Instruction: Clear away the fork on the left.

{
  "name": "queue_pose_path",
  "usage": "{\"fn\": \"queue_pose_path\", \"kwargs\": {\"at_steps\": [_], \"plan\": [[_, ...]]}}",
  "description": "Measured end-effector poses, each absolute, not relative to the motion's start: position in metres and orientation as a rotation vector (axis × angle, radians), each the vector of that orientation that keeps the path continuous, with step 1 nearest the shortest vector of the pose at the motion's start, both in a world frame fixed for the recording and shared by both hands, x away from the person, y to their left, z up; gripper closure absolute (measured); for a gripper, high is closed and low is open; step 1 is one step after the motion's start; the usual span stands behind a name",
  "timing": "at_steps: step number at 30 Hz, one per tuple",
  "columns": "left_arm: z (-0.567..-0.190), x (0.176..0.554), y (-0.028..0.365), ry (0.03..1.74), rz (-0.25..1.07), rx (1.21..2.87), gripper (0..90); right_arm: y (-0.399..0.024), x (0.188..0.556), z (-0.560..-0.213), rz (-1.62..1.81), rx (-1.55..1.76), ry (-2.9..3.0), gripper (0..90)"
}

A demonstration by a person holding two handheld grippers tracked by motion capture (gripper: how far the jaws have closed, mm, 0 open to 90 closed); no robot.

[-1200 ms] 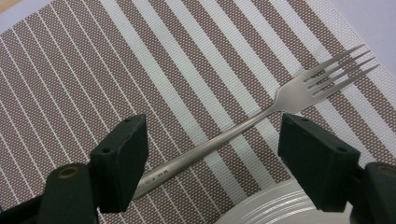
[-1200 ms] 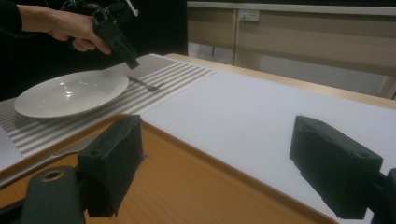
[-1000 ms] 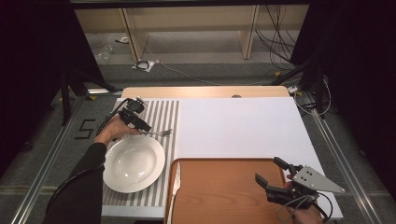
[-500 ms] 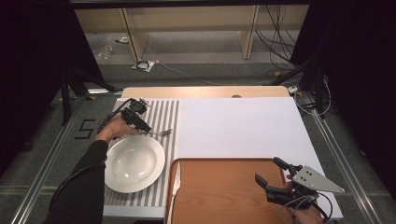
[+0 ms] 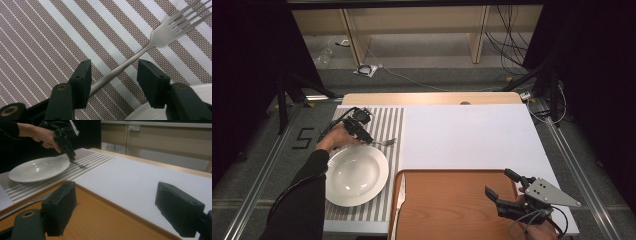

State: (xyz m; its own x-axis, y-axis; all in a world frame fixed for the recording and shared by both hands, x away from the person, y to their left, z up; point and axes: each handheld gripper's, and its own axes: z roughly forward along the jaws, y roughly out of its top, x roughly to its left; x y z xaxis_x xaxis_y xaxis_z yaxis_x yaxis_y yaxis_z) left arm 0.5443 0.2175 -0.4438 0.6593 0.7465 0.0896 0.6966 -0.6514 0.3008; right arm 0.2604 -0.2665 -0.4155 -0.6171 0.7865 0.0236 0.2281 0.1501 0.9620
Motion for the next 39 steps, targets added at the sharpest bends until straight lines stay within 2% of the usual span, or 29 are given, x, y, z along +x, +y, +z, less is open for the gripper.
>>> {"fn": "queue_pose_path", "kwargs": {"at_steps": [16,28,39], "plan": [[-0.454,0.547,0.21,1.088,0.274,2.708,54.5,-0.267,0.261,-0.415,1.487,0.968,1.934,18.3],[-0.461,0.548,0.209,1.07,0.276,2.75,55.7,-0.267,0.261,-0.416,1.482,0.966,1.938,18.3],[-0.461,0.55,0.214,1.135,0.218,2.701,57.0,-0.267,0.26,-0.415,1.486,0.963,1.934,18.3]]}}
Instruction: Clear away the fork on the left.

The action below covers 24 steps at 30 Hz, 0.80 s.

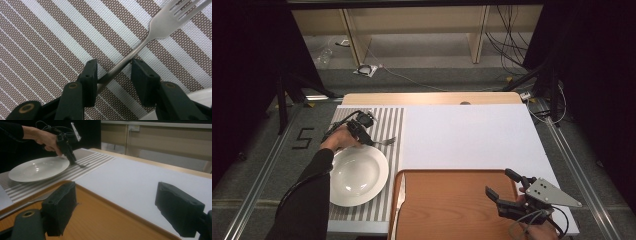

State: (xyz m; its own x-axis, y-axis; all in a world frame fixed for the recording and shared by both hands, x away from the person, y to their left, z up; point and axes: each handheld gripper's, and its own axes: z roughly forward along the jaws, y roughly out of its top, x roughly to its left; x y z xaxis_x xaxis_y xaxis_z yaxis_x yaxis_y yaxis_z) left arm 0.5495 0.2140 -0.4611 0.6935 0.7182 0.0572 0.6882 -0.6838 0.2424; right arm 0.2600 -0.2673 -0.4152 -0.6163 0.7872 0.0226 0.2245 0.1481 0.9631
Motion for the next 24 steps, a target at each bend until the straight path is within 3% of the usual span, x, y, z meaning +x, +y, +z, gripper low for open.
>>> {"fn": "queue_pose_path", "kwargs": {"at_steps": [10,15,24], "plan": [[-0.4612,0.5502,0.216,1.163,0.146,2.661,69.4,-0.267,0.2601,-0.4153,1.483,0.961,1.935,18.3],[-0.4611,0.5502,0.2171,1.168,0.152,2.645,81.4,-0.2671,0.2603,-0.4154,1.484,0.962,1.937,18.3],[-0.4608,0.5497,0.2167,1.186,0.154,2.638,83.1,-0.2668,0.2606,-0.4156,1.481,0.962,1.94,18.3]]}}
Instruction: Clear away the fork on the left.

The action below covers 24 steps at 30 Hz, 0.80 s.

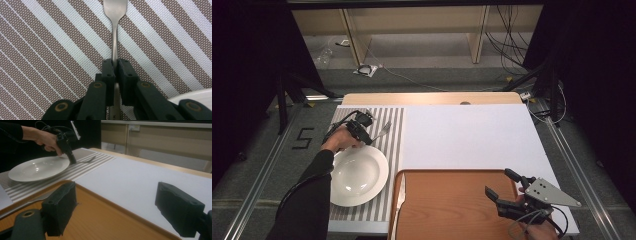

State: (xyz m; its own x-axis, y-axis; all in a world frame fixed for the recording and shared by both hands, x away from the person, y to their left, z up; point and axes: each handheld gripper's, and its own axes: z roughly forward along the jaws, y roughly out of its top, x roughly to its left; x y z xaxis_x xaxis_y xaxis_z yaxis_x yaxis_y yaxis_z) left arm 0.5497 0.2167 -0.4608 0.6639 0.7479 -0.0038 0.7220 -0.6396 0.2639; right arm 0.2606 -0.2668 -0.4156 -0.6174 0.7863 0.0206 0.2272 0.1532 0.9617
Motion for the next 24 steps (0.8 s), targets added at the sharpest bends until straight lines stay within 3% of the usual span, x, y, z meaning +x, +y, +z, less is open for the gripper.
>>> {"fn": "queue_pose_path", "kwargs": {"at_steps": [6,19,24], "plan": [[-0.458,0.549,0.214,1.169,0.227,2.629,83.4,-0.267,0.261,-0.416,1.48,0.961,1.941,18.3],[-0.428,0.546,0.214,1.112,0.524,2.588,83.5,-0.267,0.26,-0.415,1.474,0.96,1.943,18.3],[-0.411,0.542,0.219,1.117,0.547,2.551,83.4,-0.266,0.261,-0.416,1.475,0.96,1.943,18.3]]}}
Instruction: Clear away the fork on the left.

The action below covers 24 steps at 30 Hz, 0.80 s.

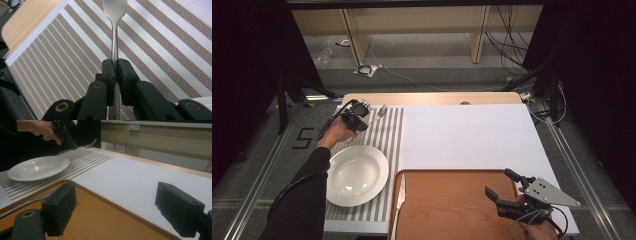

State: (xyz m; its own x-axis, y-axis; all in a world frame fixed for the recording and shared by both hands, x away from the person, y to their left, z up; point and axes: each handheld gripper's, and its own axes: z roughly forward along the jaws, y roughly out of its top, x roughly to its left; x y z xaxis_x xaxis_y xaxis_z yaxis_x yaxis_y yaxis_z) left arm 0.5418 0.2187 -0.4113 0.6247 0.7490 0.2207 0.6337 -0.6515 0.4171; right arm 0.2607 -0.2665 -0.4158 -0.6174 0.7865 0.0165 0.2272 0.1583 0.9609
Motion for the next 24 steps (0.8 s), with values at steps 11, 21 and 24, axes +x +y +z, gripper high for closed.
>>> {"fn": "queue_pose_path", "kwargs": {"at_steps": [11,21,24], "plan": [[-0.381,0.517,0.21,1.139,0.483,2.444,83.4,-0.266,0.26,-0.416,1.476,0.958,1.939,18.3],[-0.368,0.468,0.183,1.019,0.407,2.355,83.4,-0.265,0.26,-0.415,1.478,0.955,1.936,18.3],[-0.367,0.454,0.179,0.992,0.402,2.329,83.4,-0.265,0.259,-0.415,1.48,0.955,1.936,18.3]]}}
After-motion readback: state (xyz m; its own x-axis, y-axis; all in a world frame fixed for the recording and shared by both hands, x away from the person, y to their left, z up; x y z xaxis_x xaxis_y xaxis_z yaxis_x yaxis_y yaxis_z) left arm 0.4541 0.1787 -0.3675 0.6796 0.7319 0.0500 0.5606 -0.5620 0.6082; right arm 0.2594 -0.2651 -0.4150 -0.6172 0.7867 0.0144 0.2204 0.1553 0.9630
